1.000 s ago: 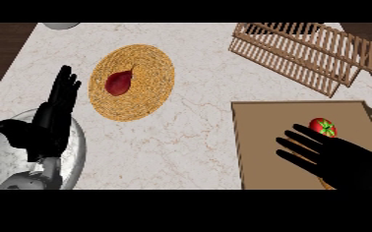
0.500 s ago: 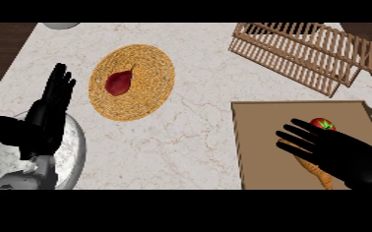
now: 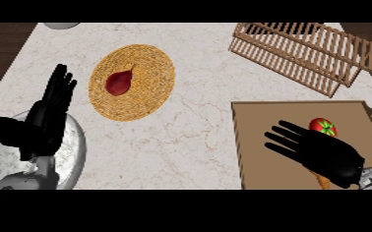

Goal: Pick the croissant from the tray and place it in the tiered shelf

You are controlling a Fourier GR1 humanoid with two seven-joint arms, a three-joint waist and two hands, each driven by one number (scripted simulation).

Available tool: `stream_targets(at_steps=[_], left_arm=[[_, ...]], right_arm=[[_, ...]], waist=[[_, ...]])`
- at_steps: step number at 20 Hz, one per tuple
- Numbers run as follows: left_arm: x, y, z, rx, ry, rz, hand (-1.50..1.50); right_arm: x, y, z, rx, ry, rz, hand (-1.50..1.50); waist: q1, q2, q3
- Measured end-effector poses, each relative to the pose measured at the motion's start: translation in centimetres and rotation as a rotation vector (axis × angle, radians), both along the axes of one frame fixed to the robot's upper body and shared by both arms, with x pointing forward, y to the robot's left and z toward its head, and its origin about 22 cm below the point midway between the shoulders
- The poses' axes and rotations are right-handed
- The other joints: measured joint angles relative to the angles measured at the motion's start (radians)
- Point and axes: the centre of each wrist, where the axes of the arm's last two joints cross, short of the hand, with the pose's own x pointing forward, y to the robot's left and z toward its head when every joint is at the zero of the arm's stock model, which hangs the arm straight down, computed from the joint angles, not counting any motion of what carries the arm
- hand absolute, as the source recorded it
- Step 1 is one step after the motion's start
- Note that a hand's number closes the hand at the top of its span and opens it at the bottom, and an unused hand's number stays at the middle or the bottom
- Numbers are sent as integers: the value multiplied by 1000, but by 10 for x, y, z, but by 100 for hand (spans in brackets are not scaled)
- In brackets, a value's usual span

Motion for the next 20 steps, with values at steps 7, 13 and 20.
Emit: stream_targets(at_steps=[7,13,20], left_arm=[[-1,-4,-3,3,-7,5,0],[-5,0,0,5,-9,2,0],[-1,3,-2,4,-7,27,0]], right_arm=[[14,-11,-10,-60,8,17,150],[12,-7,-16,-47,-87,112,150],[19,-4,-23,89,-105,-322,150]], waist=[[2,-3,-4],[2,-9,-13],[-31,-9,-17]])
